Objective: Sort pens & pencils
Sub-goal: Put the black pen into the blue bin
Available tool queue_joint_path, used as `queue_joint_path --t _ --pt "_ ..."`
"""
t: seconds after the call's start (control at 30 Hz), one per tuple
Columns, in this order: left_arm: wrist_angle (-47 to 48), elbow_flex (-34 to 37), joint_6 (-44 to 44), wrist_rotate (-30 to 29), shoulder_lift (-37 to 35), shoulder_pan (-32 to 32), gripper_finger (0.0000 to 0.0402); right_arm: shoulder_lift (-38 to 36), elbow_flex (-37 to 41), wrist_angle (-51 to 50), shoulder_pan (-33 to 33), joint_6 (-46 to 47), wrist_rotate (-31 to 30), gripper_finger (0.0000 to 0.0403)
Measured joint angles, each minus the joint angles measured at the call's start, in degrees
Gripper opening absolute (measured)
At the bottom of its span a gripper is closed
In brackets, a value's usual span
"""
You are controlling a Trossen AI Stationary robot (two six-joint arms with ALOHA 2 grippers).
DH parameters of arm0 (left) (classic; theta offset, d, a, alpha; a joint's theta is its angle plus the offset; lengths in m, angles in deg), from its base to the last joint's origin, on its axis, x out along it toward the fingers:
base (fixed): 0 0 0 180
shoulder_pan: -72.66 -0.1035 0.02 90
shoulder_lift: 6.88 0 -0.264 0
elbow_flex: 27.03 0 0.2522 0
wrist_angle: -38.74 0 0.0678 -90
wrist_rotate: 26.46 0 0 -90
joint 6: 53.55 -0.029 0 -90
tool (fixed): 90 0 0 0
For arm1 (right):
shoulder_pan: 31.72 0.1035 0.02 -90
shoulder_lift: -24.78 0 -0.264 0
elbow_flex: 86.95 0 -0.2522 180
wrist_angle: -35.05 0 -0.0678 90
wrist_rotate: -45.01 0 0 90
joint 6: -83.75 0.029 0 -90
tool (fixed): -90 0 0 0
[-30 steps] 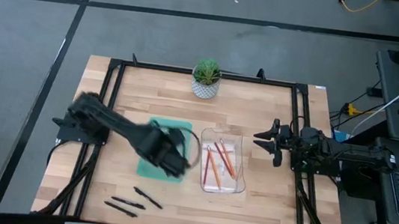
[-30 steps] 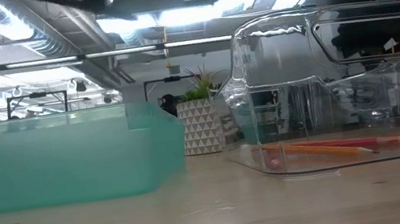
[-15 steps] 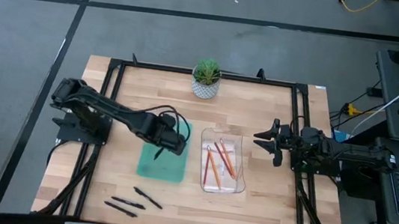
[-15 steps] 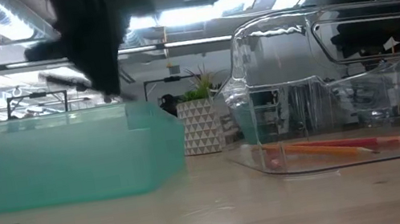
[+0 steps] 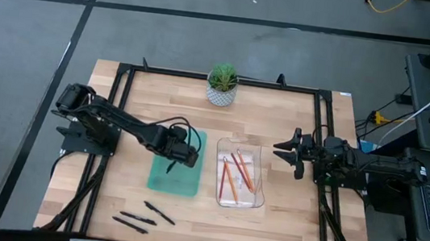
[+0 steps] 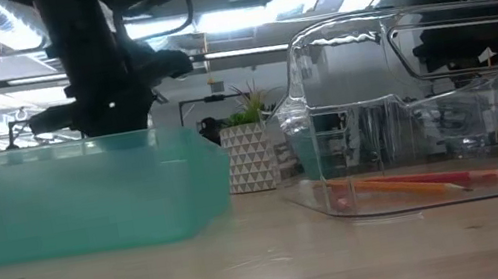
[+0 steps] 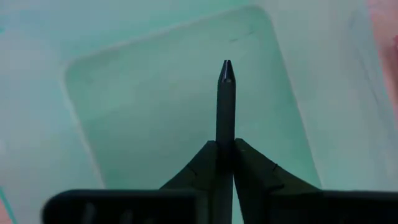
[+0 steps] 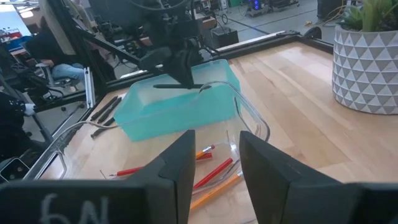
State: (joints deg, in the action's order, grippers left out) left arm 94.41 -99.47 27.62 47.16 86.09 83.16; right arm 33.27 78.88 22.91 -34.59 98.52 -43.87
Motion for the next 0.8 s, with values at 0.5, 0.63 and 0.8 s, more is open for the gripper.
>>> queue_joint_path --t 0.5,0.63,0.8 --pt "0.2 -0.8 -0.9 0.3 0.0 0.0 0.013 0.0 0.0 -0.2 0.0 0.2 0.0 0.0126" --pt "0.1 -4.4 -5.7 2.1 -1.3 0.0 0.013 0.0 0.0 -0.2 0.0 0.2 0.0 0.0126" --pt "0.4 -9.9 -11.2 2.3 -3.9 0.4 0.013 0.0 0.0 -0.2 0.0 0.2 0.0 0.0126"
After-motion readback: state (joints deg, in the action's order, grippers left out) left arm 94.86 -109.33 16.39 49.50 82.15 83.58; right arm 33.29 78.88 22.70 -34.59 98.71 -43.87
